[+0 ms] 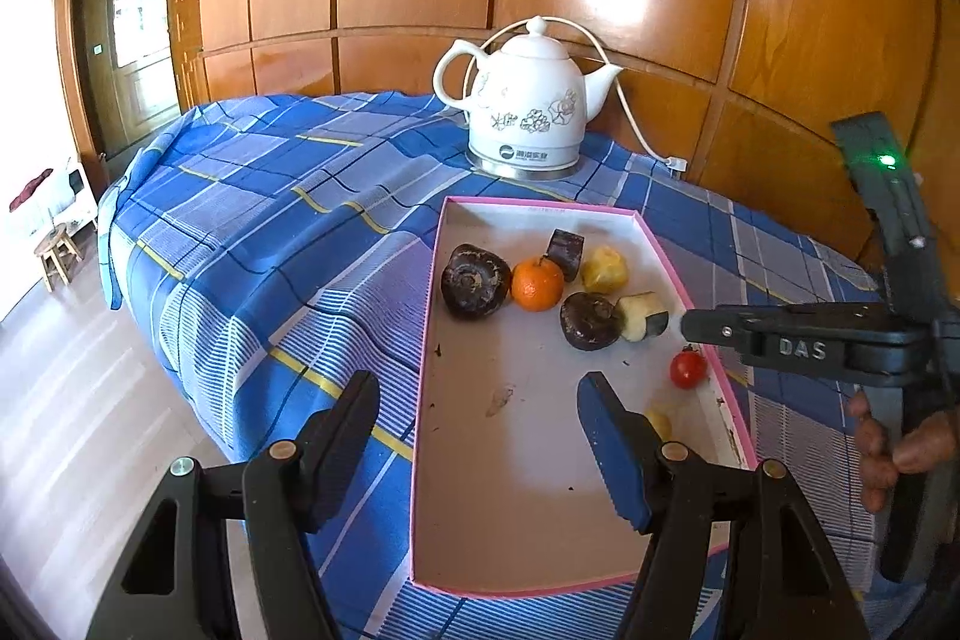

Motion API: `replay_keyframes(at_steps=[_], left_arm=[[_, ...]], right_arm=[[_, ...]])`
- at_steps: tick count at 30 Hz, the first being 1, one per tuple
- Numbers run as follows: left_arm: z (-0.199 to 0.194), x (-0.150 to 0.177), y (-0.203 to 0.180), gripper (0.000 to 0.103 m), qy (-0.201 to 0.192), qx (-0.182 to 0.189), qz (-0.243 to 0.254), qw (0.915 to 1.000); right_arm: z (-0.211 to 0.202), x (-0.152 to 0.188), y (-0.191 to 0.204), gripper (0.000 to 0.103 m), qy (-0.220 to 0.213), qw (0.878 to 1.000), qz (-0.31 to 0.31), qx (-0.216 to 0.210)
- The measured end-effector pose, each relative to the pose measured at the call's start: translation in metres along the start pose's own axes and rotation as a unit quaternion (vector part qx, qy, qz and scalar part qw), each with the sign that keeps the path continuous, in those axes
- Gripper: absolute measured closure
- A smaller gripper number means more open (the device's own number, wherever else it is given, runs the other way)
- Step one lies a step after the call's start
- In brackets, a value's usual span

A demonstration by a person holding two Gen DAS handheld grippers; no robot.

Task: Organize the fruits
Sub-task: 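Carry the cut chunk into the pink tray and open the right gripper, then move both grippers toward the orange and small round fruit on the cloth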

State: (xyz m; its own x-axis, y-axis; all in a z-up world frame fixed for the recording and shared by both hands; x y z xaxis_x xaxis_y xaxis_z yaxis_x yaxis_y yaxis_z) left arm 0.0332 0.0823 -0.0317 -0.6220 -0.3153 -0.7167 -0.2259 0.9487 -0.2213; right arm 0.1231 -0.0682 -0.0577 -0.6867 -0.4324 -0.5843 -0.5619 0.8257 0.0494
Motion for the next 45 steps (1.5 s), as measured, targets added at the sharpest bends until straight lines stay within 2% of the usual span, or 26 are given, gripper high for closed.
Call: replay_keyframes(at_steps=[13, 20, 33, 45], left_arm=[[-0.009, 0.004, -0.014, 0.034, -0.004, 0.012, 0.02, 0.9997], [-0.01, 0.005, -0.02, 0.034, -0.003, 0.015, 0.029, 0.9995], [-0.01, 0.012, -0.034, 0.034, 0.004, 0.021, 0.05, 0.9985], [-0.005, 0.014, -0.058, 0.034, 0.017, 0.037, 0.081, 0.9959]], right_arm=[[-0.027, 0.023, 0.001, 0.074, -0.014, 1.0, -0.011, 0.01], [-0.041, 0.037, -0.013, 0.074, -0.012, 0.999, -0.014, 0.027], [-0.073, 0.062, -0.066, 0.074, -0.009, 0.997, 0.01, 0.075], [-0.1, 0.093, -0.151, 0.074, 0.005, 0.987, 0.063, 0.145]])
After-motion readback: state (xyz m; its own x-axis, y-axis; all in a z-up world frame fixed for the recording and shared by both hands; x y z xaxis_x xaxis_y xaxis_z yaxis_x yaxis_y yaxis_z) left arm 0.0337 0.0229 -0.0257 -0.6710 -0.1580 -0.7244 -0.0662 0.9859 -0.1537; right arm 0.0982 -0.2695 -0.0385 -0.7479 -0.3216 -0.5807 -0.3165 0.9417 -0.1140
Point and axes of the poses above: each gripper's, at about its wrist camera, not at the fingertips, and z roughly the way its jaws point, y to its left, x to its underside, the point moved 2 cm from there along z, roughly the way its jaws point, and after that the axes turned 12 degrees about -z, right-handed, at the moved point
